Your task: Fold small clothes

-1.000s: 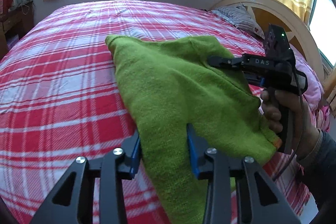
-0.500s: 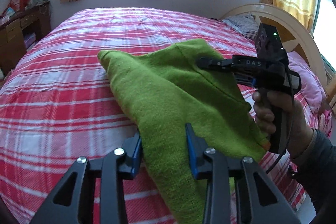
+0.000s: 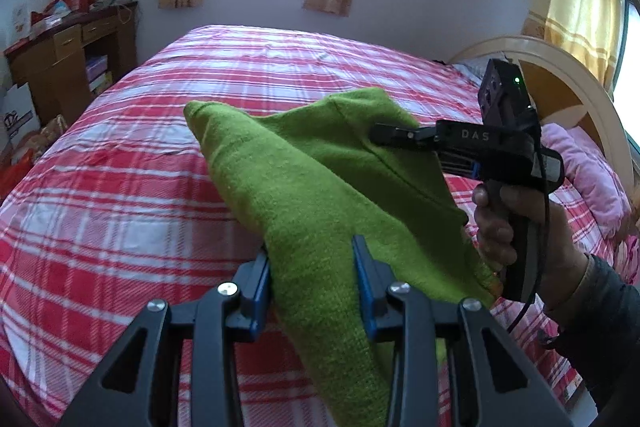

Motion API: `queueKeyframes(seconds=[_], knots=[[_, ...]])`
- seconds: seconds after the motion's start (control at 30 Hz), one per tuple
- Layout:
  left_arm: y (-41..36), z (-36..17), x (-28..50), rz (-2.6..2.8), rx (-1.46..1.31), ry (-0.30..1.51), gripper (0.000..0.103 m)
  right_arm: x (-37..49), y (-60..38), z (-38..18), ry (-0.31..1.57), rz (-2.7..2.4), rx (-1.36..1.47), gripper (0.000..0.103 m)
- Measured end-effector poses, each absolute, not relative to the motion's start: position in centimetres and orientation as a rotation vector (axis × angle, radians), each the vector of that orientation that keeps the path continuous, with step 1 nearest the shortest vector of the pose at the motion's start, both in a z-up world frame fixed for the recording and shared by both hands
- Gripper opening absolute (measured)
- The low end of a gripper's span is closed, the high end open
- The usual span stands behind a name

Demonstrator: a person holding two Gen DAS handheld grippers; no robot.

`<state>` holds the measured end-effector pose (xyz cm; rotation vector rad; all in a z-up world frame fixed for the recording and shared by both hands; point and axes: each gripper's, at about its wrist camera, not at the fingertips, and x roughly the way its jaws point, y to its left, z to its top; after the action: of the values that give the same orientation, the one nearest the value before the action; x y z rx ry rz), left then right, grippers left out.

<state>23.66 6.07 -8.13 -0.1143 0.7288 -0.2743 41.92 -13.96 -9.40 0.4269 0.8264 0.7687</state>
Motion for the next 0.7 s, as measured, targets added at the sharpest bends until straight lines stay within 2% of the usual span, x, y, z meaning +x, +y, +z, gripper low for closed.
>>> queueKeyframes(seconds=[0.7], knots=[[14.8, -7.5, 19.2, -0.141, -0.172, 0.677, 0.037, 40.5, -1.6, -9.1, 0.863, 0.947, 0.359, 0.029]])
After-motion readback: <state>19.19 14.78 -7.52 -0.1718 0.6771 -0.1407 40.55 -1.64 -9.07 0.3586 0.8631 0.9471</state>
